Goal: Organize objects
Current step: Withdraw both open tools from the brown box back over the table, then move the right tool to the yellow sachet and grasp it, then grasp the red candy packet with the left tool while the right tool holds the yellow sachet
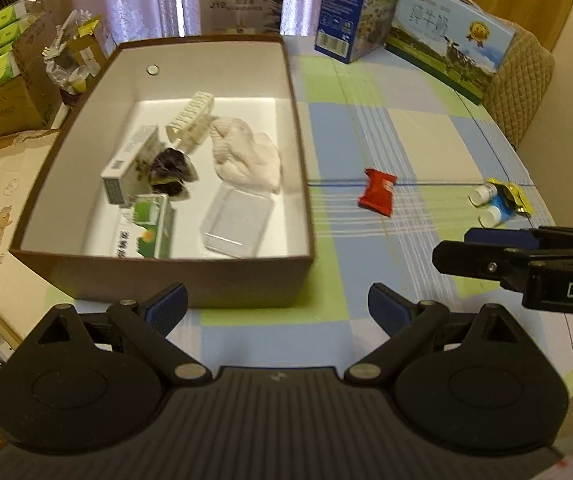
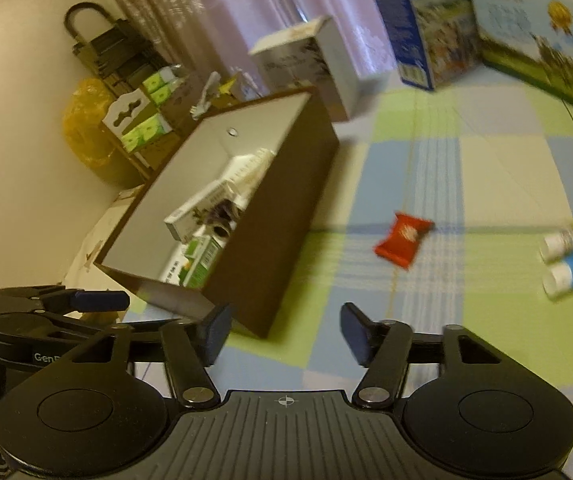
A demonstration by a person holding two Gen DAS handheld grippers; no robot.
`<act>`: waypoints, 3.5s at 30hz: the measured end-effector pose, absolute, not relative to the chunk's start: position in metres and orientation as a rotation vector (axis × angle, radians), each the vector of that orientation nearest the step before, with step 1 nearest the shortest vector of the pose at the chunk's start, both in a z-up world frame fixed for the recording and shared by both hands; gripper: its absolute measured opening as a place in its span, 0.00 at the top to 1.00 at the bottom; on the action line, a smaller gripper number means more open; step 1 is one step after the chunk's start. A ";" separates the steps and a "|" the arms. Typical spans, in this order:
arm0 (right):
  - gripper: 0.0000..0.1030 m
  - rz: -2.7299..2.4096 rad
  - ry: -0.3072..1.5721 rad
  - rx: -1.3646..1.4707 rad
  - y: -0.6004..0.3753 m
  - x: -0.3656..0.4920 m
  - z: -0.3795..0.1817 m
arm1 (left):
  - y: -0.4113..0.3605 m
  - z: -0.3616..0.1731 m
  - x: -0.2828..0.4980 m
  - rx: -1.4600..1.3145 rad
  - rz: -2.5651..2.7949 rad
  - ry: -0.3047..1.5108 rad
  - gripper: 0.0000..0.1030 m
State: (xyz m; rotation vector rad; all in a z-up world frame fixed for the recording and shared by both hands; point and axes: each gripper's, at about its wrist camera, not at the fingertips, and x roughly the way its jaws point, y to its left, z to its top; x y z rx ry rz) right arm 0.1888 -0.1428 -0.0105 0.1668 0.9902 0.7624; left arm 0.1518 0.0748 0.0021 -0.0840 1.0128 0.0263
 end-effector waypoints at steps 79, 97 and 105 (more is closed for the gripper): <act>0.60 0.411 0.709 -0.231 -0.318 0.333 -0.119 | -0.063 -0.096 0.289 0.026 -0.056 1.127 0.08; 0.80 0.396 0.791 -0.016 -0.347 0.347 -0.084 | -0.066 -0.107 0.328 0.084 -0.089 1.098 0.15; 0.80 0.365 0.832 0.219 -0.378 0.321 -0.065 | -0.065 -0.115 0.342 0.116 -0.108 1.066 0.28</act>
